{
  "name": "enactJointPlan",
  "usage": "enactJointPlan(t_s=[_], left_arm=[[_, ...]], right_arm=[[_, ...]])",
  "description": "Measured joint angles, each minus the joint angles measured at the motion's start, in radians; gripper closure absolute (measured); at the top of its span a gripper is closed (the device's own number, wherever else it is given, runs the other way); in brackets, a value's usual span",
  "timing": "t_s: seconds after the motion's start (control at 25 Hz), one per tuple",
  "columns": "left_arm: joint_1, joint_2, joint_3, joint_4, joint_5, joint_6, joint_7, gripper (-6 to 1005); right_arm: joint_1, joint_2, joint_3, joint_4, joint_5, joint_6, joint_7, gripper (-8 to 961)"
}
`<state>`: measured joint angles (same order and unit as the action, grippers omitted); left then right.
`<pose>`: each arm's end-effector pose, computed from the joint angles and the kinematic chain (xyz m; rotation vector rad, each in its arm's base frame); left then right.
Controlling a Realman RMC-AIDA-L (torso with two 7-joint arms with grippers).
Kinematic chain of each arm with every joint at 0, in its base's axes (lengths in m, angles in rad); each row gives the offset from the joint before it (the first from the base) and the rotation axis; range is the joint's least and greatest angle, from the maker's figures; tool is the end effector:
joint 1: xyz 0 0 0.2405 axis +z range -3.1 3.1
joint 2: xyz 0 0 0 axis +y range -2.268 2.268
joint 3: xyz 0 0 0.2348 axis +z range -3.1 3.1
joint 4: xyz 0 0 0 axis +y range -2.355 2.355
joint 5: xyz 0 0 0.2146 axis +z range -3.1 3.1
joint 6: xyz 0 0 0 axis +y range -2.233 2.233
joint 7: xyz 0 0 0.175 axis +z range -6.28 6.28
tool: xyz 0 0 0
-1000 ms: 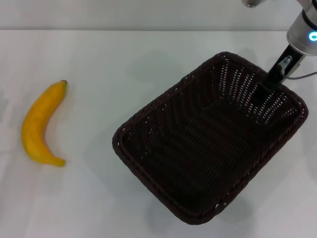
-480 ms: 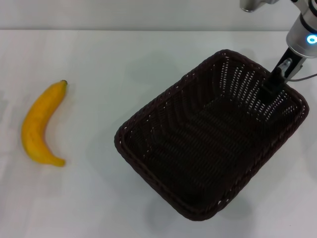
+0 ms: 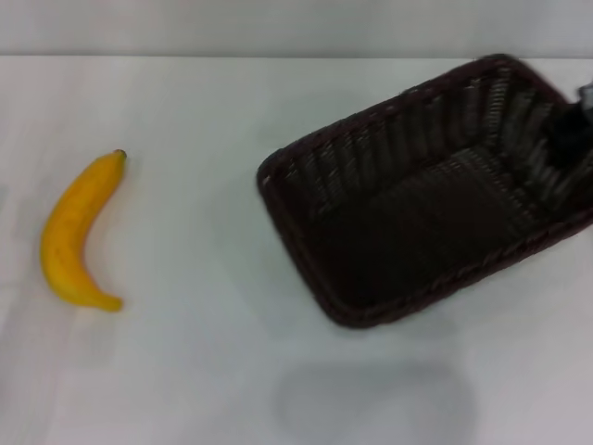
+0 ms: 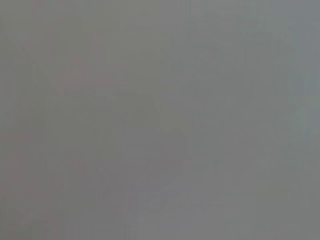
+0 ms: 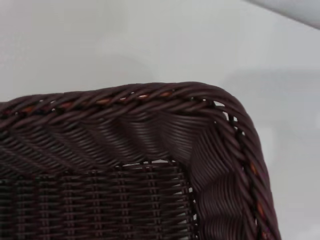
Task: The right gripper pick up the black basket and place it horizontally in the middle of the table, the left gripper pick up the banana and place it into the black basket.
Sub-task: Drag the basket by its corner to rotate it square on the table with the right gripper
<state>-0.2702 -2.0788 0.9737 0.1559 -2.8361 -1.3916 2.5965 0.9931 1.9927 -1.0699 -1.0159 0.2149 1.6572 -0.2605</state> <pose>-0.3614 0.3023 0.0816 -1.2416 -0.6281 -0.9504 0.1691 0.4204 0.0472 -2.1241 1.3397 -0.6036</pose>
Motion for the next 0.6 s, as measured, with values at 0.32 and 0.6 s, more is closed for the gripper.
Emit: enactJointPlan(t_s=[0.32,0.6], left_arm=[[-0.03,0.008,-0.006,0.005,-0.008,0.007,0.011,127],[-0.073,0.01,-0.006,0.016,-0.008,0.044,0.048,127]], right_arm=[[-0.128,0.024,0.129,-0.185,-0.037,0.12,0.117,805],[-0.198,0.03,0.122,-0.214,0.14,0.062,0.219,828]])
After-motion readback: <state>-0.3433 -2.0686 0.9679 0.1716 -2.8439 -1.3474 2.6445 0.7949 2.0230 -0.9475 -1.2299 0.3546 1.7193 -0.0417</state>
